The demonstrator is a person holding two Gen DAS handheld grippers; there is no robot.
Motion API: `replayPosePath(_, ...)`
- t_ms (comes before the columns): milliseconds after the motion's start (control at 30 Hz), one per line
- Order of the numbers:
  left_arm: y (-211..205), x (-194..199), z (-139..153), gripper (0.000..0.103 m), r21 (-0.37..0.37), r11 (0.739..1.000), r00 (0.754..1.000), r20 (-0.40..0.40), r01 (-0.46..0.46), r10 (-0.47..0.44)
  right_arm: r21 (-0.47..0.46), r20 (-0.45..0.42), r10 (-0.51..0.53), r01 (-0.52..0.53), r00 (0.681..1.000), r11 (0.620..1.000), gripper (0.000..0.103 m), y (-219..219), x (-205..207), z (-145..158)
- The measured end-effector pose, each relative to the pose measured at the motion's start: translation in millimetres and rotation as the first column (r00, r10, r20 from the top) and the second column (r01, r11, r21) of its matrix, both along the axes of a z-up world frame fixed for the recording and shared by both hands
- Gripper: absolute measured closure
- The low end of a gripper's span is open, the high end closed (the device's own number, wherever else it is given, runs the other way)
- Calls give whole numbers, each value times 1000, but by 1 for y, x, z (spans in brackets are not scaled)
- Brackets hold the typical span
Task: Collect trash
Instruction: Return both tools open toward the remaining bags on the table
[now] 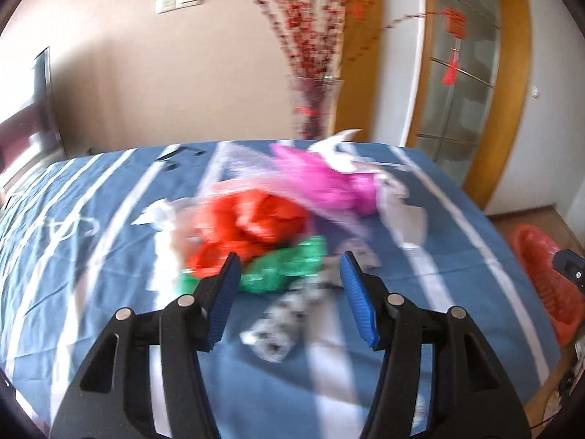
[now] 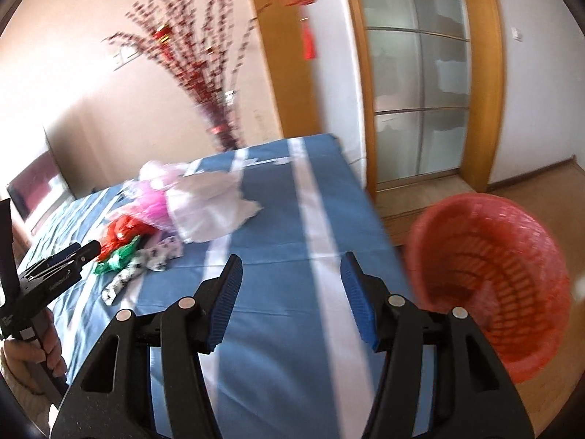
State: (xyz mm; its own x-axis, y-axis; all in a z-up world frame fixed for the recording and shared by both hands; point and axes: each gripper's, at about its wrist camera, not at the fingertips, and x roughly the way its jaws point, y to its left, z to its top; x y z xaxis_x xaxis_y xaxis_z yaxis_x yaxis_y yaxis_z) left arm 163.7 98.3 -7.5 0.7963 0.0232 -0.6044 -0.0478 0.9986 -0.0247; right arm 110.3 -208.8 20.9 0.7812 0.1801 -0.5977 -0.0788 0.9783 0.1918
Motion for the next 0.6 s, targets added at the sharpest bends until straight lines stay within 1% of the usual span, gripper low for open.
replayPosePath(167, 30, 3, -3, 47, -13, 998, 998, -9, -55, 55, 3, -11, 90, -90, 996, 996, 46, 46, 23, 3)
replayPosePath(333, 44, 6, -4, 47, -28, 997, 997, -14, -73, 72, -24, -35, 168, -169, 985, 985, 47, 93, 51, -4)
replayPosePath(433, 52, 8, -6, 47, -36, 996, 997, -16, -82, 82, -48, -56, 185, -187, 981, 981, 47, 115, 67, -11)
replayPosePath(600, 62, 13, -9, 47, -44, 995, 996, -24, -91, 90, -91, -102, 186, -196, 977, 976, 47, 136, 90, -29)
